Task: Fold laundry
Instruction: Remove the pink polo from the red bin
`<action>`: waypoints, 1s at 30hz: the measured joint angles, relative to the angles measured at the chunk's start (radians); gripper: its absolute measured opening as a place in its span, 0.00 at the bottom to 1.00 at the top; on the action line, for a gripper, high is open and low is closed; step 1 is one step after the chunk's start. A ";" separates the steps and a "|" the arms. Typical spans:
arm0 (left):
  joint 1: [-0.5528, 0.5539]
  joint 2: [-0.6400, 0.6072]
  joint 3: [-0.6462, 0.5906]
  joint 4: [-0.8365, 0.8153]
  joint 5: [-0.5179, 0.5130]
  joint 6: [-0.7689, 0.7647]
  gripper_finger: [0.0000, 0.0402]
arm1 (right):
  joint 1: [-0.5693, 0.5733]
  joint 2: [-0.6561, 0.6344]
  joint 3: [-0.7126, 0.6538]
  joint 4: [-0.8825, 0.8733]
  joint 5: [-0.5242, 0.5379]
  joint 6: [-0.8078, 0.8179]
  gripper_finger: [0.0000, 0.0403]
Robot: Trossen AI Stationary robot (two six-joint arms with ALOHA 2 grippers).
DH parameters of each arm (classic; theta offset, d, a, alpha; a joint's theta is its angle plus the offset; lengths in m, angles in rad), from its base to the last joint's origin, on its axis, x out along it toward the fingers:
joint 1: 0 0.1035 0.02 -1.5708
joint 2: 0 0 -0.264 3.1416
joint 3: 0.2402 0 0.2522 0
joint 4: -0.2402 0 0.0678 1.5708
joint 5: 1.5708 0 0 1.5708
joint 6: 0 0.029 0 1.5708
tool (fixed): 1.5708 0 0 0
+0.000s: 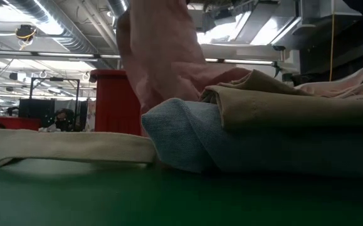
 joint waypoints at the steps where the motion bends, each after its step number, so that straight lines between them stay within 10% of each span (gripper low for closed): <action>1: -0.007 0.001 0.000 -0.083 0.009 -0.109 0.01 | 0.005 0.001 0.000 0.000 0.001 -0.005 0.01; 15: 0.062 0.003 0.000 -0.921 0.430 -1.066 0.01 | 0.003 -0.006 0.000 -0.288 -0.077 -0.021 0.01; 24: 0.209 0.003 -0.055 -1.057 0.710 -1.173 0.01 | 0.005 0.110 0.000 -0.392 0.258 -0.204 0.01; 30: 0.282 0.003 -0.208 -1.048 0.908 -1.228 0.02 | 0.014 0.233 0.000 -0.228 0.286 -0.205 0.01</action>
